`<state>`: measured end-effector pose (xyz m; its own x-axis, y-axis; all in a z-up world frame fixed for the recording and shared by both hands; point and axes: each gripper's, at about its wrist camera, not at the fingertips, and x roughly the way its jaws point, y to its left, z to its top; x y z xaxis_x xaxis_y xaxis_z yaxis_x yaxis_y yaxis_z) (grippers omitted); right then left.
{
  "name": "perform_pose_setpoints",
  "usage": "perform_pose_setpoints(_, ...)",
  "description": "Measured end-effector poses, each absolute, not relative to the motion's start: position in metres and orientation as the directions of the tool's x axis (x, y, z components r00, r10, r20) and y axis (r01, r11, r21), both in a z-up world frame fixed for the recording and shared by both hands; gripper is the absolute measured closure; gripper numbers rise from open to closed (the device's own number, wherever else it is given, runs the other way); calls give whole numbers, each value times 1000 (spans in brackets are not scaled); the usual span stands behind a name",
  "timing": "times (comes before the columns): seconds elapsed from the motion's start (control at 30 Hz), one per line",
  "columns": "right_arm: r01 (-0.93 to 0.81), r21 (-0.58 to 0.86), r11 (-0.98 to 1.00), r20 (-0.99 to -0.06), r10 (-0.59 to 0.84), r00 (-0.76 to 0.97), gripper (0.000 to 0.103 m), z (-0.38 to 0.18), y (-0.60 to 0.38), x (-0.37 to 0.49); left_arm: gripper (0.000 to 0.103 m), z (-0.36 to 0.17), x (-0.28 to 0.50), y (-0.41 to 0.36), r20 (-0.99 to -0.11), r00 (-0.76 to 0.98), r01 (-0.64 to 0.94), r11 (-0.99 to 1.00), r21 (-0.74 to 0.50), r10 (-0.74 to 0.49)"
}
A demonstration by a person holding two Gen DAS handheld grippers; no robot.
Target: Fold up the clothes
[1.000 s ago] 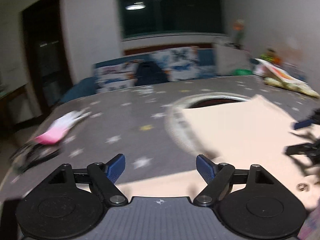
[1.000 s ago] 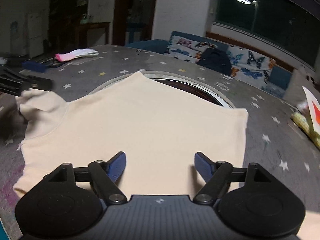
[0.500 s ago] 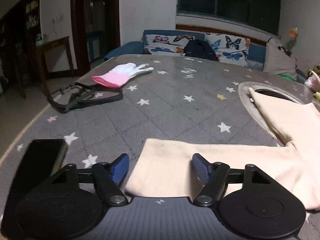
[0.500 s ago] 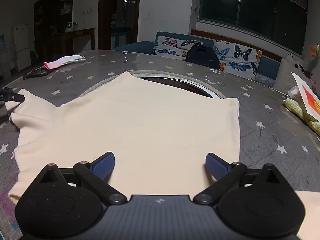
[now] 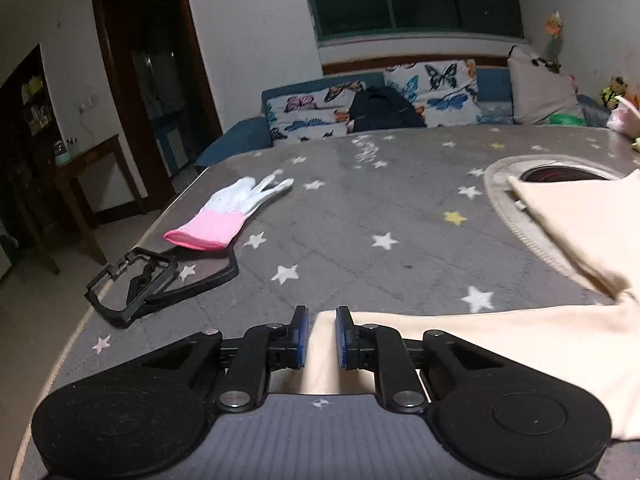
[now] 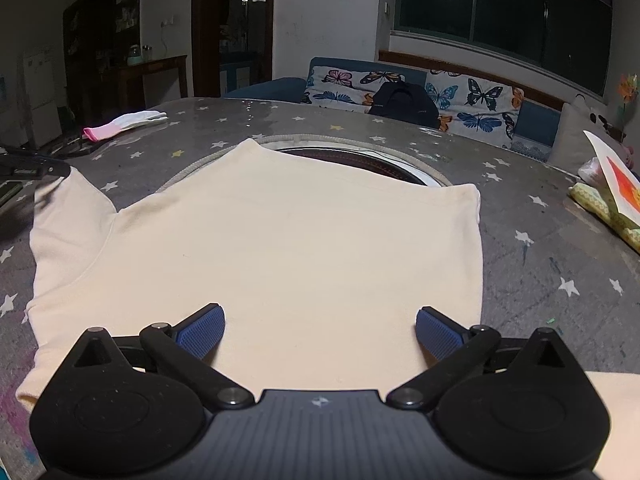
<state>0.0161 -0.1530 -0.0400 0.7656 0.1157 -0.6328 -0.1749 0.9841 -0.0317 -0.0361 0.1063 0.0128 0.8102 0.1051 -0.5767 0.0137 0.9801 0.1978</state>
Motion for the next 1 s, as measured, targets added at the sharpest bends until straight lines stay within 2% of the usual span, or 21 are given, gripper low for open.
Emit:
perform_pose_setpoints(0.27, -174, 1, 985, -639, 134, 757, 0, -41, -156, 17, 87, 6, -30, 111, -565, 805, -24, 961, 275, 182)
perform_pose_setpoints(0.4, -173, 2, 985, -640, 134, 757, 0, -42, -156, 18, 87, 12, -30, 118, -584, 786, -73, 968, 242, 205)
perform_pose_setpoints(0.47, -172, 4, 985, -640, 135, 757, 0, -42, -155, 18, 86, 27, -40, 107, -563, 814, -43, 981, 189, 145)
perform_pose_setpoints(0.6, -172, 5, 985, -640, 135, 756, 0, -42, -155, 18, 85, 52, -61, 63, -543, 831, 168, 985, 32, -124)
perform_pose_setpoints(0.67, -172, 6, 985, -640, 136, 756, 0, -42, -155, 18, 85, 56, -70, 33, -535, 802, 296, 955, -31, -266)
perform_pose_setpoints(0.77, -171, 7, 985, -640, 136, 756, 0, -42, -156, 18, 85, 49, -75, -3, -548, 733, 431, 898, -85, -404)
perform_pose_setpoints(0.87, -171, 8, 985, -639, 136, 757, 0, -42, -156, 18, 85, 35, -74, -32, -575, 674, 506, 857, -100, -465)
perform_pose_setpoints(1.0, -171, 8, 985, -639, 137, 757, 0, -42, -156, 18, 85, 17, -58, -39, -620, 664, 465, 880, -96, -418)
